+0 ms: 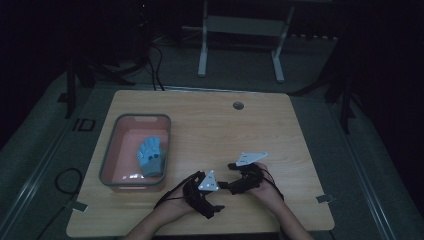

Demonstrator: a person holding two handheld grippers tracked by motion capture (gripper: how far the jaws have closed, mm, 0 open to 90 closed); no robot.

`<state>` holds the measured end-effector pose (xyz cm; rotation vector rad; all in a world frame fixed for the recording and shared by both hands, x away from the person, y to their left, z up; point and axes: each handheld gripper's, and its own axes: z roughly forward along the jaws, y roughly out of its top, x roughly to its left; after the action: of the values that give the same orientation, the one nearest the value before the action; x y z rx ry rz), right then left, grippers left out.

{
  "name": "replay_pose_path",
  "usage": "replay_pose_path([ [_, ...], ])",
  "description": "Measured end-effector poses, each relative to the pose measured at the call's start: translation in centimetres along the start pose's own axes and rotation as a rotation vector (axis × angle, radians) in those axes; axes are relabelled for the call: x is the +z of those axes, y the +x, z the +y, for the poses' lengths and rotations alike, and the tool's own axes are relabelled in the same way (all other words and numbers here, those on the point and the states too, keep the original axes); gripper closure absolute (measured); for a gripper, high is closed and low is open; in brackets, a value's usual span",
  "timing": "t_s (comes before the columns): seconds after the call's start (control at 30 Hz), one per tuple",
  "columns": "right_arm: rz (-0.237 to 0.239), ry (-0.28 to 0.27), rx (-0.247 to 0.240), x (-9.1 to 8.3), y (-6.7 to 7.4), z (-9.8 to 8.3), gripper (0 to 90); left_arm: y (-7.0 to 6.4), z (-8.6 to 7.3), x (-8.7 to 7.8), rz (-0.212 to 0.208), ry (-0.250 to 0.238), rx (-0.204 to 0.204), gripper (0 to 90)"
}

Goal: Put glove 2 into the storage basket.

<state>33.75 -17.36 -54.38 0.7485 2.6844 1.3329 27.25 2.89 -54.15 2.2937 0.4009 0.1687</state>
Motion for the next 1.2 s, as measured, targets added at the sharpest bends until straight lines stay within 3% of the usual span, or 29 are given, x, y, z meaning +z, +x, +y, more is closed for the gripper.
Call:
replay_pose_path([
  [0.13, -0.009, -0.003, 0.004, -0.7, -0.1, -0.7, 14.1, -0.2, -0.1, 0.6, -0.006, 0.001, 0.007, 9.0],
  [0.23, -0.032, -0.006, -0.006, -1.3, -0.2, -1.2, 14.1, -0.4, -0.2, 0.8, 0.027, 0.005, 0.023, 9.0],
  [0.6, -0.06, 0.001, 0.007, -2.7, -0.7, -3.5, 14.1, -0.3, -0.8, 1.3, 0.003, -0.002, 0.014, 9.0],
  [0.7, -0.075, -0.023, 0.008, -2.9, -0.7, -3.8, 13.9, -0.5, -0.9, 1.4, 0.012, -0.015, 0.03, 9.0],
  [1.2, -0.088, -0.058, 0.013, -3.2, -0.9, -4.1, 13.9, -0.4, -1.3, 1.2, -0.009, -0.041, 0.014, 9.0],
])
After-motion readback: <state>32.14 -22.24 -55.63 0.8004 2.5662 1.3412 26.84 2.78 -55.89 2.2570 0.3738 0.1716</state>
